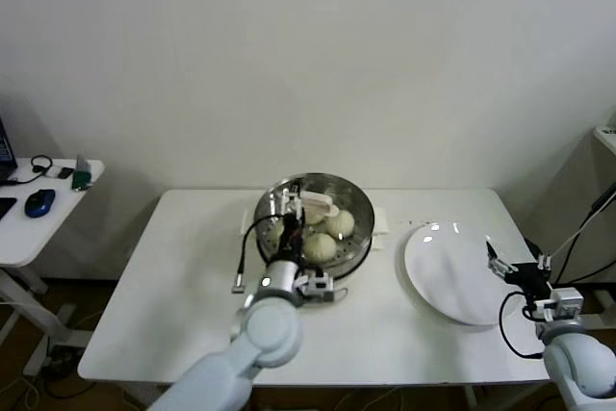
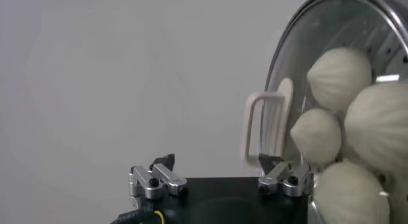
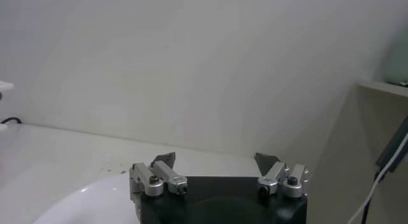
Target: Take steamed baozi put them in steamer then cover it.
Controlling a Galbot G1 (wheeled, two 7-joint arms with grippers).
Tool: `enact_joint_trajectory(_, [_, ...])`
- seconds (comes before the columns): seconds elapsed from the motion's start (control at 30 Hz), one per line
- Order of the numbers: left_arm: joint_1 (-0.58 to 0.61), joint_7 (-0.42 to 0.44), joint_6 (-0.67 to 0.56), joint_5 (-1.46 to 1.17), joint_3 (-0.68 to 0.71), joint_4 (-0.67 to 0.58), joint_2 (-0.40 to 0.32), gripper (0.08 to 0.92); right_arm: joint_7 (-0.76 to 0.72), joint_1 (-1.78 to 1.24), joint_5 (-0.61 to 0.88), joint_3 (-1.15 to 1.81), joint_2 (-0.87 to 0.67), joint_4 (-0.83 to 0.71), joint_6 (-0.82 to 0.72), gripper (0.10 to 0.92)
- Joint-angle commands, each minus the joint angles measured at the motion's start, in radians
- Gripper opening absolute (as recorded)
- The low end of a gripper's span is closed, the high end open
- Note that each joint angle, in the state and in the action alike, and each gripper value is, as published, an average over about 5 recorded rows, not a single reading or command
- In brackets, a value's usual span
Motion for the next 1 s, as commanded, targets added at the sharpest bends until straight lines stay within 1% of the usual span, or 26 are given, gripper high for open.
enact_joint_trajectory(0.03, [0.162, -0.255, -0.069, -0.313, -0.198, -0.153, 0.077, 0.823, -0.009, -0.006, -0.005, 0.001, 0.002, 0.01, -0.005, 0.823])
enact_joint_trajectory(0.1, [0.195, -0.327, -0.144, -0.418, -0.259, -0.173, 0.079, 0.823, -0.012, -0.009, -0.005, 0.002, 0.004, 0.013, -0.002, 0.823])
enact_joint_trajectory(0.2, [0.252, -0.404, -0.225, -0.573, -0.34, -0.214, 0.082, 0.823, -0.022, -0.014, -0.008, 0.006, 0.01, 0.017, 0.004, 0.823])
enact_joint_trajectory(0.3, [0.34, -0.457, -0.313, -0.71, -0.449, -0.243, 0.072, 0.823, -0.033, -0.02, -0.01, 0.012, 0.019, 0.021, 0.012, 0.823])
enact_joint_trajectory(0.4, [0.444, -0.485, -0.416, -0.836, -0.579, -0.24, 0.05, 0.823, -0.041, -0.033, 0.002, 0.02, 0.029, 0.033, 0.017, 0.823])
enact_joint_trajectory(0.5, [0.538, -0.486, -0.517, -0.965, -0.683, -0.218, 0.016, 0.823, -0.047, -0.051, 0.01, 0.028, 0.041, 0.054, 0.023, 0.823])
enact_joint_trajectory(0.67, [0.646, -0.466, -0.64, -1.159, -0.777, -0.162, -0.045, 0.823, -0.055, -0.076, 0.013, 0.036, 0.066, 0.082, 0.033, 0.823])
enact_joint_trajectory(0.83, [0.688, -0.446, -0.729, -1.252, -0.818, -0.088, -0.095, 0.823, -0.063, -0.104, 0.016, 0.041, 0.093, 0.12, 0.038, 0.823])
enact_joint_trajectory(1.0, [0.701, -0.425, -0.749, -1.284, -0.832, -0.05, -0.119, 0.823, -0.072, -0.122, 0.016, 0.046, 0.113, 0.132, 0.046, 0.823])
